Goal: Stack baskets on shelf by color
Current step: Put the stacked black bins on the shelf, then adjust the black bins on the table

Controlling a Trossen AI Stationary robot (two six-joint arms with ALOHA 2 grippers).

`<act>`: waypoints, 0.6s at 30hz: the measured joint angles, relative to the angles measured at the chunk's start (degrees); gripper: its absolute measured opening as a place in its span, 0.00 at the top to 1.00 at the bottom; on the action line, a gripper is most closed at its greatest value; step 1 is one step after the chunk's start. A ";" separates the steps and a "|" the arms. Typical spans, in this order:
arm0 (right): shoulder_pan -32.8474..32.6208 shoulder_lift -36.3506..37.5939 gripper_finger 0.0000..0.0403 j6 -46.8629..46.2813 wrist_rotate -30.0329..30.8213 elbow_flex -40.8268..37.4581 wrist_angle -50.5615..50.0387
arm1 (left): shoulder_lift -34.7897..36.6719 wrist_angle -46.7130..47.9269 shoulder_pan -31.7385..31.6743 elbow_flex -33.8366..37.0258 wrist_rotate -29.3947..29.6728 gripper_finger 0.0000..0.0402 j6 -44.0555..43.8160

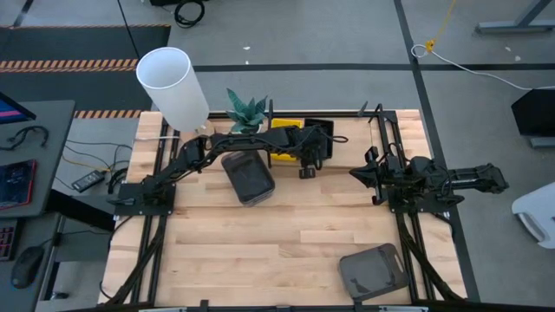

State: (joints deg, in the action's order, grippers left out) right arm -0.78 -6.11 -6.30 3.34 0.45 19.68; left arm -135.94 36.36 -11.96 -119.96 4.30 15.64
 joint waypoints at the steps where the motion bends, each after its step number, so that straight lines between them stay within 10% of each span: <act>1: 0.01 0.00 0.95 0.00 -0.01 0.00 0.00 | 0.02 -0.03 0.05 0.00 0.02 0.80 0.00; 18: 0.02 0.00 0.95 0.00 -0.03 0.00 0.00 | 0.70 7.03 3.18 -14.45 -4.66 0.57 -1.54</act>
State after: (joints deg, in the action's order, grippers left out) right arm -0.76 -6.11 -6.30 3.32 0.45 19.68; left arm -135.24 43.39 -8.78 -134.42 -0.36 14.10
